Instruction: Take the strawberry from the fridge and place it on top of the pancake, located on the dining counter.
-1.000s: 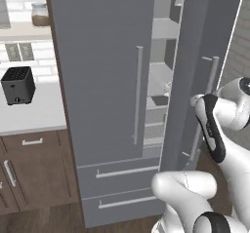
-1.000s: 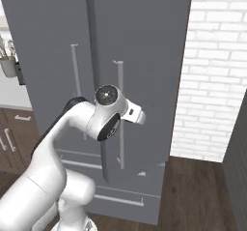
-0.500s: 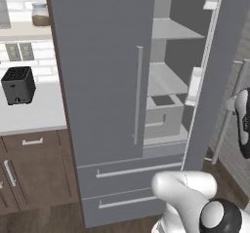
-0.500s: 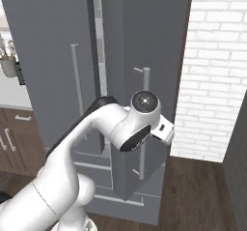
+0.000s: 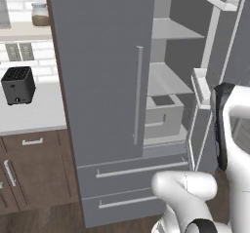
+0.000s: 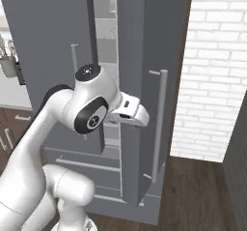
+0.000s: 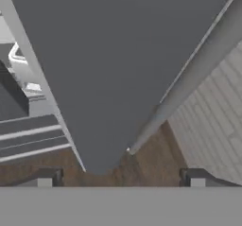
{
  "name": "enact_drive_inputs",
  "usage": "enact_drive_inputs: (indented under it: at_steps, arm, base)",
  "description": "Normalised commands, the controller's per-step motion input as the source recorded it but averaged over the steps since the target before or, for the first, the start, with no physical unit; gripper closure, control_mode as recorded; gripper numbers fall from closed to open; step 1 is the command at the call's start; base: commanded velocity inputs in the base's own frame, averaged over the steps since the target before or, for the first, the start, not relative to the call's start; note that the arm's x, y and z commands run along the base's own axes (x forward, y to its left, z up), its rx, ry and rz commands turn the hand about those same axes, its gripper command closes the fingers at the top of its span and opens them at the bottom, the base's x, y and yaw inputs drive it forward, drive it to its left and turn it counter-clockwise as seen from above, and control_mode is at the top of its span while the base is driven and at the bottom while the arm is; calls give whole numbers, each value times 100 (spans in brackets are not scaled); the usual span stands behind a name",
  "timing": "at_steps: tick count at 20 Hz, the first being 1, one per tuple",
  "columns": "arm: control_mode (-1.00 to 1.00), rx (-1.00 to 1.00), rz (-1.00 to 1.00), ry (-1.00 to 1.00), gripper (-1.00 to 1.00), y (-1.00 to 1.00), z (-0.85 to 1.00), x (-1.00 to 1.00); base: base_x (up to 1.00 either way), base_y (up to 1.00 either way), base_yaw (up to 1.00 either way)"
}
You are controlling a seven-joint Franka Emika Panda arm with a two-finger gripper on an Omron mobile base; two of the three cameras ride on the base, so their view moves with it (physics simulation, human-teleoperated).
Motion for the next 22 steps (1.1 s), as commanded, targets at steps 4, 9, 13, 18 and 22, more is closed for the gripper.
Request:
enact_drive_inputs:
  at_steps: [4, 9, 13, 18, 22]
  arm:
    - [-100, -59, 27, 28, -100, 98, 2, 45]
    - [-100, -55, 17, 38, -100, 52, 0, 76]
    - [-100, -35, 11, 19, -100, -1, 1, 75]
    - [-100, -19, 4, 22, -100, -39, 0, 65]
    - [-100, -9, 0, 13, -100, -56, -1, 4]
  base:
    - [0, 0, 0]
    - [0, 0, 0]
    - [0, 0, 0]
    - [0, 0, 0]
    - [0, 0, 0]
